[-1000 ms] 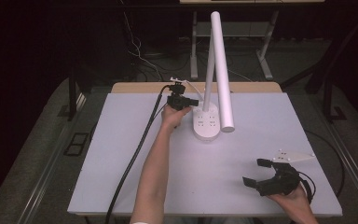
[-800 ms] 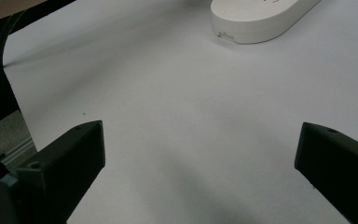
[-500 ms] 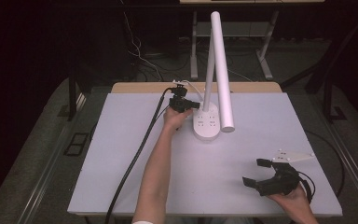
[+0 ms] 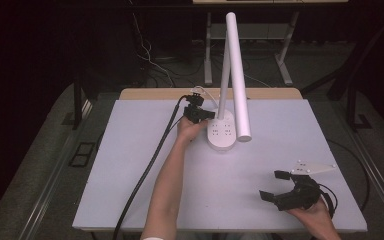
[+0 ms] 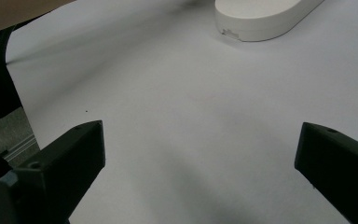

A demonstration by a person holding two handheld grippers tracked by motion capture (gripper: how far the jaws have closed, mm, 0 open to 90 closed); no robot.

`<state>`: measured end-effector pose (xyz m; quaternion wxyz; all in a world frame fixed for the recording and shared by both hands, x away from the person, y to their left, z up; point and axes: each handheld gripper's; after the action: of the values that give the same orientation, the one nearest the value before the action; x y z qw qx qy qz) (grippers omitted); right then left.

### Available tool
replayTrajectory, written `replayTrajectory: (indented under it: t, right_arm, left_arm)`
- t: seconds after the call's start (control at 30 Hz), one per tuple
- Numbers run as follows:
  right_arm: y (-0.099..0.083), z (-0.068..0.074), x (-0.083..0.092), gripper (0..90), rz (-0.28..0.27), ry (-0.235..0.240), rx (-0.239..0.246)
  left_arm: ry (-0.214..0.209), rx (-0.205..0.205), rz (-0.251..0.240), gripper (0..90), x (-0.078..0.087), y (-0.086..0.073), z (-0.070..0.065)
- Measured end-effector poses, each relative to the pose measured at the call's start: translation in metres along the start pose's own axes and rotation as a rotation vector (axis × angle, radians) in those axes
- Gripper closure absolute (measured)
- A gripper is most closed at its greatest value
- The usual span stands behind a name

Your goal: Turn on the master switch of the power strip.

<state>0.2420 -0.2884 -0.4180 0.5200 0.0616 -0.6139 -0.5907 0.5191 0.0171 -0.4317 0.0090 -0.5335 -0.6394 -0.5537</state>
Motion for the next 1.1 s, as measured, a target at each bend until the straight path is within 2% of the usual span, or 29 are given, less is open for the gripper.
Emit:
replayTrajectory:
  t: [0.13,0.23,0.4,0.43,0.5,0.6,0.67,0.73,0.77,0.93,1.1]
  right_arm:
    - [0.0002,0.0,-0.0003,1.0,-0.001,0.001,0.0]
    - [0.0001,0.0004,-0.0002,1.0,-0.002,0.0,0.003]
    - [-0.0002,-0.0003,0.0005,1.0,-0.002,-0.001,0.001]
    - [-0.0002,-0.0007,0.0006,1.0,-0.001,-0.001,0.002]
    - [-0.0001,-0.001,0.0009,1.0,-0.002,-0.002,0.002]
    - [-0.0001,-0.0007,0.0011,1.0,-0.003,-0.003,-0.002]
    - [-0.0002,-0.0008,0.0015,1.0,-0.004,-0.004,-0.001]
    - [-0.0003,-0.0013,0.0025,1.0,-0.009,-0.006,0.001]
    - [-0.0004,-0.002,0.0029,1.0,-0.011,-0.008,0.002]
    - [-0.0005,-0.0035,0.0046,1.0,-0.016,-0.012,-0.004]
    - [-0.0005,-0.0028,0.004,1.0,-0.014,-0.01,-0.004]
  left_arm:
    - [0.011,-0.015,0.011,90.0,0.0003,0.0009,-0.0008]
    - [0.003,0.013,0.014,90.0,0.0005,0.0011,0.0006]
    - [-0.012,0.016,0.03,90.0,0.0,0.001,0.0052]
    - [-0.016,0.036,0.012,90.0,-0.0015,0.0006,0.0042]
    - [-0.014,0.02,0.025,90.0,-0.0011,0.0005,0.0049]
    - [-0.029,0.066,0.016,90.0,-0.0021,-0.0001,0.0063]
    - [-0.023,0.058,0.021,90.0,-0.0026,0.0004,0.0054]
    - [-0.007,0.031,0.042,90.0,-0.0025,0.0012,0.0043]
    - [-0.003,0.052,0.036,90.0,-0.0034,0.0019,0.0025]
    - [-0.008,0.091,0.031,90.0,-0.0031,0.0021,0.0034]
    - [-0.013,0.076,0.023,90.0,-0.0019,0.002,0.0038]
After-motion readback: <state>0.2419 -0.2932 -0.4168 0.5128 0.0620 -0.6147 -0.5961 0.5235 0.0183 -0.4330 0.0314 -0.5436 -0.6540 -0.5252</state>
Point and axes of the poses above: each handheld gripper's, and its own axes: x roughly backward along the jaws, y roughly out of its top, z roughly to its left, and after that the axes turned 2 degrees about x, right-handed
